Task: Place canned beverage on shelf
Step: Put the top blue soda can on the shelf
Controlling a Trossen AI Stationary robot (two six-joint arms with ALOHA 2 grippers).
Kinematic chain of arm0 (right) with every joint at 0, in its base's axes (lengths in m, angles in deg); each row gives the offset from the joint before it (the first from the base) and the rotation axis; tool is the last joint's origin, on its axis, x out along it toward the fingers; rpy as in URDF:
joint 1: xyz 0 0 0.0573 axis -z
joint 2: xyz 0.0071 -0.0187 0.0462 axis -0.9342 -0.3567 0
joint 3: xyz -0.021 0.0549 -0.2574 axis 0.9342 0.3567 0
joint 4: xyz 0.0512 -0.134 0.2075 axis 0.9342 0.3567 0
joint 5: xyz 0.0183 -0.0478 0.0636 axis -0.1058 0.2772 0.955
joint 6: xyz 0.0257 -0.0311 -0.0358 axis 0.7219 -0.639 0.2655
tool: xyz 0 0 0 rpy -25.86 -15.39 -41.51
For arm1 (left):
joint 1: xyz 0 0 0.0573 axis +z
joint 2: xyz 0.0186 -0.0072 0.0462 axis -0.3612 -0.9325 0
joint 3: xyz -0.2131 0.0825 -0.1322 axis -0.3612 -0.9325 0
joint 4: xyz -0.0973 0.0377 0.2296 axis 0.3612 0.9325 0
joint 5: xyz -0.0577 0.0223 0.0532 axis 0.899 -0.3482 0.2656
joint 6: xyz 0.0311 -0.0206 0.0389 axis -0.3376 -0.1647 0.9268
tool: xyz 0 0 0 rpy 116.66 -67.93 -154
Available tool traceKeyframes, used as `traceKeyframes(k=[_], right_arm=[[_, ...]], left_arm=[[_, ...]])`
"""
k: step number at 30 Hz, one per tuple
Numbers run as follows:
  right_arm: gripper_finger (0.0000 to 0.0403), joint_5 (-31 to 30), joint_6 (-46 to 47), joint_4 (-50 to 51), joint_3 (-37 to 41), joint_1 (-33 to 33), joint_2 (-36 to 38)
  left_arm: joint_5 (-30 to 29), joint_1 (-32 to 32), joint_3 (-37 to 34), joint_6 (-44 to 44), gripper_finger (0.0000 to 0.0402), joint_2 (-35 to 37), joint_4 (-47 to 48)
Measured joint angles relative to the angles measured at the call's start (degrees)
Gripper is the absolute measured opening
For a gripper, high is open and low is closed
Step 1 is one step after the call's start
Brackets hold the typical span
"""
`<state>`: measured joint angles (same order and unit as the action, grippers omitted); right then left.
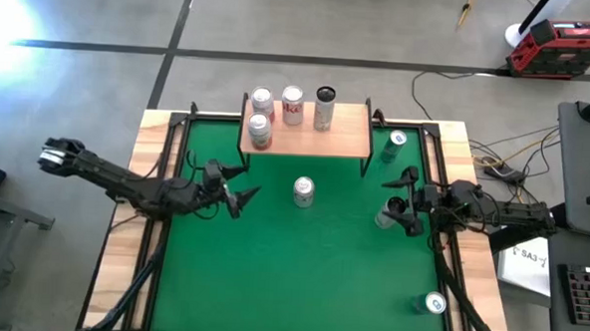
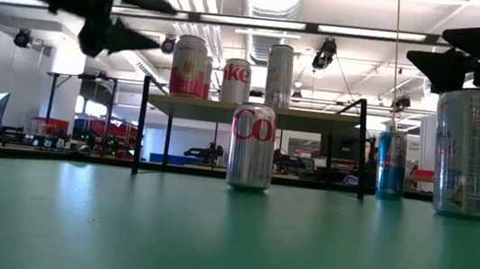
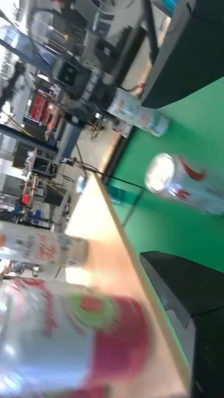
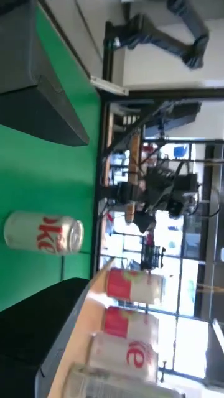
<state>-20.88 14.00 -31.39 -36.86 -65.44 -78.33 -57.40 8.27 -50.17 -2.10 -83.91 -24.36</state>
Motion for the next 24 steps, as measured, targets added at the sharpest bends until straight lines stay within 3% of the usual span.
traceKeyframes(k=[8, 9, 11, 15, 16, 24], right_arm=[[0.0357, 0.2, 7.25, -4.87, 0.0, 0.02, -0.37], [0.0357, -0.14, 6.5, -5.29, 0.0, 0.04, -0.37], [0.0357, -1.13, 5.31, -5.27, 0.0, 0.02, -0.39], [0.0357, -1.29, 5.46, -4.8, 0.0, 0.02, -0.6], [0.0357, -1.28, 5.48, -4.79, 0.0, 0.02, -0.67], [0.0357, -2.12, 7.18, -5.29, 0.0, 0.02, -1.55]], left_arm=[[-1.02, 0.0, 14.37, -1.03, 0.038, -9.05, -0.23], [-2.07, 0.0, 15.69, -1.84, 0.038, -10.14, -3.02], [-2.84, -0.48, 15.36, -2.38, 0.038, -10.86, -18.73], [0.53, -0.3, 11.24, -3.02, 0.038, -13.46, -56.17], [0.59, -0.46, 9.42, -3.53, 0.038, -14.33, -60.89], [0.59, 0.45, -9.37, -10.81, 0.038, -8.0, -60.85]])
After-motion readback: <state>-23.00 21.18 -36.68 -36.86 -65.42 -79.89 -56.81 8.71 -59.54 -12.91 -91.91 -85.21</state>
